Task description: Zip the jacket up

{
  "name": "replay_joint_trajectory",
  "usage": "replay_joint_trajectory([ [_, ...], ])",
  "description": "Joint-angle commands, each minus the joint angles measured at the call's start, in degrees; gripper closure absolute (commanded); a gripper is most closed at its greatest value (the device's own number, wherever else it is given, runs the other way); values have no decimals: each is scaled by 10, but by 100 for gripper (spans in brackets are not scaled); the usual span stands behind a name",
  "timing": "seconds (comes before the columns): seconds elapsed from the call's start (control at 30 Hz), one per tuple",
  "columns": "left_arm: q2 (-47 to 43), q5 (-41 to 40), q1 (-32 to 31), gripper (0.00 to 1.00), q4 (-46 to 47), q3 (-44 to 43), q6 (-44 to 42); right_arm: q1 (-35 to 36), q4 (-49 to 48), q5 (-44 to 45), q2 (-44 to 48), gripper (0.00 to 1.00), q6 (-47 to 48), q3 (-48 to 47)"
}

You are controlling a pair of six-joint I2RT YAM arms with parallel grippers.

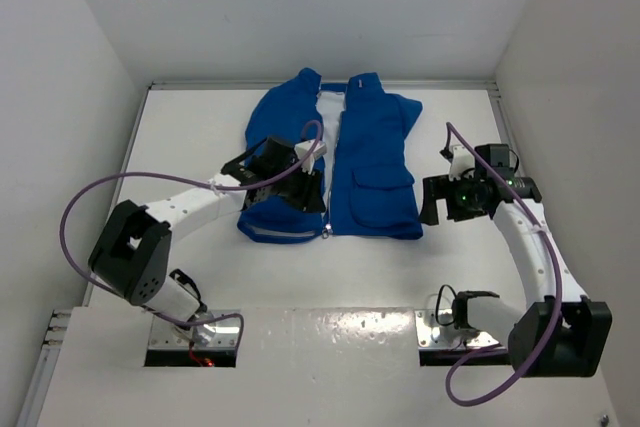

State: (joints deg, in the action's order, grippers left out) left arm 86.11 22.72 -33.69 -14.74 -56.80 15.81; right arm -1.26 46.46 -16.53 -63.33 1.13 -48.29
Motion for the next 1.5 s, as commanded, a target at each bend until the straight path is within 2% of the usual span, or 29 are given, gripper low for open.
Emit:
replay_joint_trajectory([
  [0.0,14,55,-9,54,77,1,31,-9,2,-7,15,0,0,3],
  [0.53,152,94,-4,71,110,-51,65,-10,-3,-37,3,0,-4,-17],
  [0.83,215,106,22,71,110,-92,89,-11,2,-38,6,0,3,-22],
  [0.93,220,87,28,71,103,-92,94,-11,1,-38,6,0,5,-22],
  [1.17,220,54,28,64,89,-92,94,-13,-8,-39,-2,0,4,-21],
  [1.47,244,26,33,61,79,-92,100,-13,-1,-39,-11,0,10,-30],
])
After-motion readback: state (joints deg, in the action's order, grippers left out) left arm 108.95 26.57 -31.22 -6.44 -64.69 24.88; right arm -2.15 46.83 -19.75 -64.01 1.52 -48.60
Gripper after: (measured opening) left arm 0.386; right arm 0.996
